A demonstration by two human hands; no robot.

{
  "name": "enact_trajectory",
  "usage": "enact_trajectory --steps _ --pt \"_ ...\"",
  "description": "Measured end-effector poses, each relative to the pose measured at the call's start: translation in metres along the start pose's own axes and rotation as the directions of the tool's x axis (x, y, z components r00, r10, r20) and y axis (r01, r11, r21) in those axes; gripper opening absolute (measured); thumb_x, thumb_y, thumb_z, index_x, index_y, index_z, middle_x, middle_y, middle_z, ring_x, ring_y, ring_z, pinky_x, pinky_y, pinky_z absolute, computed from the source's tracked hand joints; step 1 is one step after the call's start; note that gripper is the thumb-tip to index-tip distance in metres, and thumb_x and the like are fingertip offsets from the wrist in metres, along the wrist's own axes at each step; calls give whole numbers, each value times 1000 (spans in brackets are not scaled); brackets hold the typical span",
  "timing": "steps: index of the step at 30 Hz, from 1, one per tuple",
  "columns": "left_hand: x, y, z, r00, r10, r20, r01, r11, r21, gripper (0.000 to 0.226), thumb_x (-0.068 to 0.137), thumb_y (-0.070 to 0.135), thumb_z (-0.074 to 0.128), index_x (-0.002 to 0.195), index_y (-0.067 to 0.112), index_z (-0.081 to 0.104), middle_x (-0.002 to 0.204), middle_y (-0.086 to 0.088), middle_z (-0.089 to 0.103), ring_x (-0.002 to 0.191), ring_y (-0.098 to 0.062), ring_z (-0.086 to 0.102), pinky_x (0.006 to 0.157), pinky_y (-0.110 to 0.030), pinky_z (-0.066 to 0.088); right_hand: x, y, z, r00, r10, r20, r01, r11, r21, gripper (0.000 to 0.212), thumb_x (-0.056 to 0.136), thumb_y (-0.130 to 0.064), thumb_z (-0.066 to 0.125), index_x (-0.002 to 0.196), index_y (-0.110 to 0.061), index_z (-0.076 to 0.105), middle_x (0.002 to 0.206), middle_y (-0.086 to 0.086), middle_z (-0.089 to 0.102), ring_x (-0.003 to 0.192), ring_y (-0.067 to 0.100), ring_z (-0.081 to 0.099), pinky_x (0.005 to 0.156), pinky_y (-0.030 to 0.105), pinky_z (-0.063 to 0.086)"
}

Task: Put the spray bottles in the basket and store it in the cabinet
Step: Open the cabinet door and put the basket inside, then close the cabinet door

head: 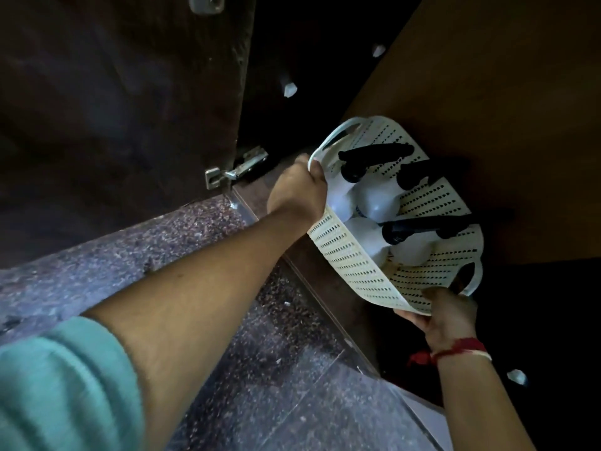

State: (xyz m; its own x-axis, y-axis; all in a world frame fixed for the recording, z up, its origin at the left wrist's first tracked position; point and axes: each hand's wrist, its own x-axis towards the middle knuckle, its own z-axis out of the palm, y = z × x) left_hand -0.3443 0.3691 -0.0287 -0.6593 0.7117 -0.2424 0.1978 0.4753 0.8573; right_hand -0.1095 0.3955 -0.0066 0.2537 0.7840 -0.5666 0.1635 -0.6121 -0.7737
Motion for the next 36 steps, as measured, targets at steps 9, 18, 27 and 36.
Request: enact_trajectory --steps 9,18,27,36 --pt "3 3 -6 993 -42 115 36 998 50 39 101 34 27 122 6 44 119 -24 56 110 -39 53 89 -42 45 5 -3 4 993 32 -114 -31 999 15 34 81 -10 64 114 -5 57 105 15 66 70 22 64 56 37 52" --pt "-53 -14 -48 975 197 103 -216 948 234 52 92 40 44 137 16 33 130 -9 39 123 -29 36 102 -43 35 -46 13 12 731 -676 -91 541 656 -526 79 72 -34 70 140 -11 37 139 25 39 129 39 39 108 51 34" --pt "-147 4 -135 960 268 81 -280 902 329 54 84 23 60 131 7 38 129 -17 39 119 -36 44 98 -45 43 -168 0 48 633 -645 429 755 389 -528 65 78 -12 67 138 -13 42 147 25 31 138 39 27 111 41 28" --pt "-202 97 -296 885 461 -61 -376 786 490 54 84 19 60 134 9 44 135 -12 49 141 -32 24 114 -43 20 -317 -107 76 283 -669 687 959 171 -227 51 89 -28 54 137 -17 42 146 10 40 139 25 31 114 23 19"
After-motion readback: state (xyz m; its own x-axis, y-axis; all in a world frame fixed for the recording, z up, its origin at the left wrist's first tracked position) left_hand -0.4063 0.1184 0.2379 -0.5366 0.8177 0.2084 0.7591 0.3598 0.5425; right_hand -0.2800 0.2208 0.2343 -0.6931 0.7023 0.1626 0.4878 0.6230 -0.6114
